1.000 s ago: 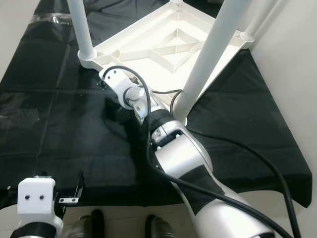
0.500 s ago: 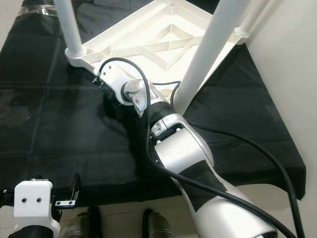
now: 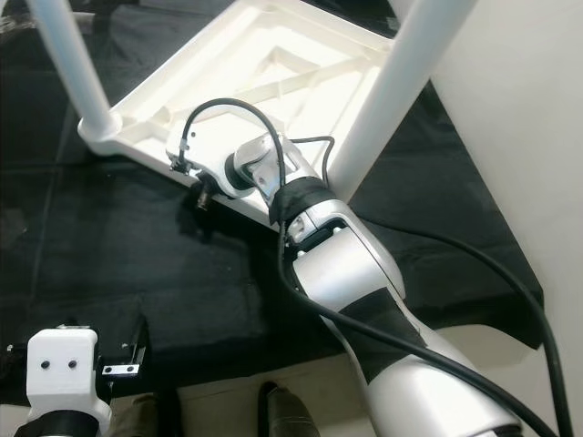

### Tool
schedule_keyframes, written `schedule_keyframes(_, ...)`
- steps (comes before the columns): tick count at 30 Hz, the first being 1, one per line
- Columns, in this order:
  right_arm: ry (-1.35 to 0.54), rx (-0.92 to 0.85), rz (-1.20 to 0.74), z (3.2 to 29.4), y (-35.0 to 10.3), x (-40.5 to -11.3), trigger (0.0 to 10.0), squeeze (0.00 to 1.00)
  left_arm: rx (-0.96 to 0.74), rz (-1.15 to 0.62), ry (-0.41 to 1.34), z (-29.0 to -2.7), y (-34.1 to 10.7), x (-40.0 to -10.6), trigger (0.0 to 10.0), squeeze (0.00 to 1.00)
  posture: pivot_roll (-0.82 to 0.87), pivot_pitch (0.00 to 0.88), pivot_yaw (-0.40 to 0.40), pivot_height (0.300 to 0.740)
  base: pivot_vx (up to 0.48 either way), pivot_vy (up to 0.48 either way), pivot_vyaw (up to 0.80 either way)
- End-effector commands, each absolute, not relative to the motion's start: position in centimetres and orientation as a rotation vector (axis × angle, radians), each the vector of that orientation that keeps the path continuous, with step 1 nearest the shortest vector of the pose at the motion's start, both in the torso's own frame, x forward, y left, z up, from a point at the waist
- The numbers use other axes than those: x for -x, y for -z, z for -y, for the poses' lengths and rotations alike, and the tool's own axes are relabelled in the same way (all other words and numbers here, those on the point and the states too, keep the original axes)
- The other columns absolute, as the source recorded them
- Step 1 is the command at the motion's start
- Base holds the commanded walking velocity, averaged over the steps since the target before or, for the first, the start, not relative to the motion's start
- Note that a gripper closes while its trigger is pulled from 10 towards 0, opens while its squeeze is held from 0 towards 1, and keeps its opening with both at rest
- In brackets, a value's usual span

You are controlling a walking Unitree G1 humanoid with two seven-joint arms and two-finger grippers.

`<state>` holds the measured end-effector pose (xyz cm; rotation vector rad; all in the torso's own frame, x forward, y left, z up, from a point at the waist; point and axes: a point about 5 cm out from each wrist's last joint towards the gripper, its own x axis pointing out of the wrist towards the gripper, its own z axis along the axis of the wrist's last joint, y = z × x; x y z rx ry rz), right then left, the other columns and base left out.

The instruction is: Building children table

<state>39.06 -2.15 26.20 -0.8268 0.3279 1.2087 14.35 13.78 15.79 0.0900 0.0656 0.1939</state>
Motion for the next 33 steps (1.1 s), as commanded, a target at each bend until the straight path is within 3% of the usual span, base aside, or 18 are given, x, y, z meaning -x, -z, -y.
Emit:
schedule_keyframes(1,-1.485,0.889,-0.464,1.7,-24.2,-37.5,0.0,0.00,-0.056,-0.103,-0.158,-12.6,-14.9,-14.5,10.0,0.00,-0.05,0.300,-0.165,0.734,0.000,0.000,0.00)
schedule_keyframes(7,-1.779,0.839,-0.448,2.4,-25.2,-36.2,0.0,0.00,-0.074,-0.088,-0.149,-12.9,-14.7,-15.3,10.0,0.00,-0.05,0.269,-0.138,0.734,0.000,0.000,0.00)
schedule_keyframes(13,-1.838,0.816,-0.409,2.3,-24.7,-35.7,0.0,0.00,-0.091,-0.081,-0.151,-13.3,-14.7,-15.7,10.0,0.00,-0.04,0.248,-0.123,0.734,0.000,0.000,0.00)
schedule_keyframes(24,-1.807,0.781,-0.437,4.6,-23.1,-36.1,0.0,0.00,-0.118,-0.069,-0.154,-14.3,-14.4,-16.5,10.0,0.00,-0.02,0.215,-0.097,0.734,0.000,0.000,0.00)
schedule_keyframes(33,-1.917,0.710,-0.290,1.0,-23.6,-34.8,0.0,0.00,-0.124,-0.088,-0.147,-14.3,-13.7,-16.5,10.0,0.00,-0.01,0.206,-0.102,0.734,0.000,0.000,0.00)
